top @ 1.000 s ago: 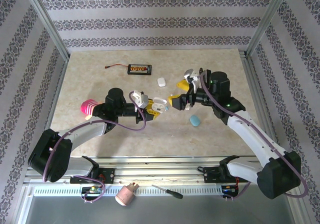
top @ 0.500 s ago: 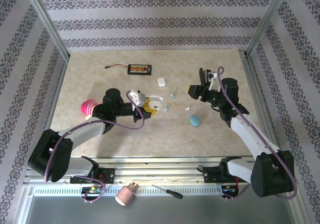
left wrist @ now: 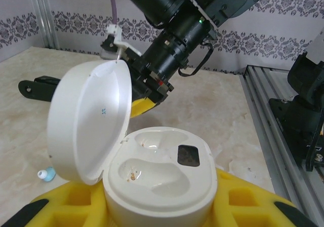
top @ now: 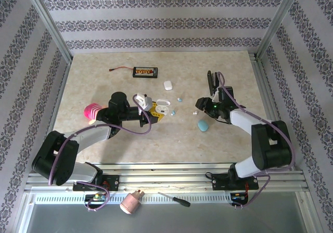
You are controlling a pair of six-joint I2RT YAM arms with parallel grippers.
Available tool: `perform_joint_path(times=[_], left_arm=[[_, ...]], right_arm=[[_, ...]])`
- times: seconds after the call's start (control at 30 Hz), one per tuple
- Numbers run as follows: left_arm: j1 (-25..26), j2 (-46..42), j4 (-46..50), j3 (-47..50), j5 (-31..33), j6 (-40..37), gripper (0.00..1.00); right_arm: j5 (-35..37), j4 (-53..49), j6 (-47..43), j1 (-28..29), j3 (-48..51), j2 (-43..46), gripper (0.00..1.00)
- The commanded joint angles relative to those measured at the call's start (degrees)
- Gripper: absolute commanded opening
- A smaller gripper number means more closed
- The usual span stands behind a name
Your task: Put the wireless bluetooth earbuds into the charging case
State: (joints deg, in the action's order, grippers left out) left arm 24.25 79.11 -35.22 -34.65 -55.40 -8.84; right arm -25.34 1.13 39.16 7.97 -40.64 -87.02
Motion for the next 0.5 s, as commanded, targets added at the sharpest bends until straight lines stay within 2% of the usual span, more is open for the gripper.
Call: perform_joint_path(times=[0.0,0.47], left_arm=[[-0.6,0.8,-2.3,-1.7,-1.2,-0.8,0.25],[-0.6,1.1,-0.9,-1.7,-1.3,-1.3,0.25]], right_arm=[[-2.2,0.9,1.4,-0.5,-1.3,-3.3,0.52],[-4.3,3.7,2.0,-0.5,-2.0,-9.6,0.37]])
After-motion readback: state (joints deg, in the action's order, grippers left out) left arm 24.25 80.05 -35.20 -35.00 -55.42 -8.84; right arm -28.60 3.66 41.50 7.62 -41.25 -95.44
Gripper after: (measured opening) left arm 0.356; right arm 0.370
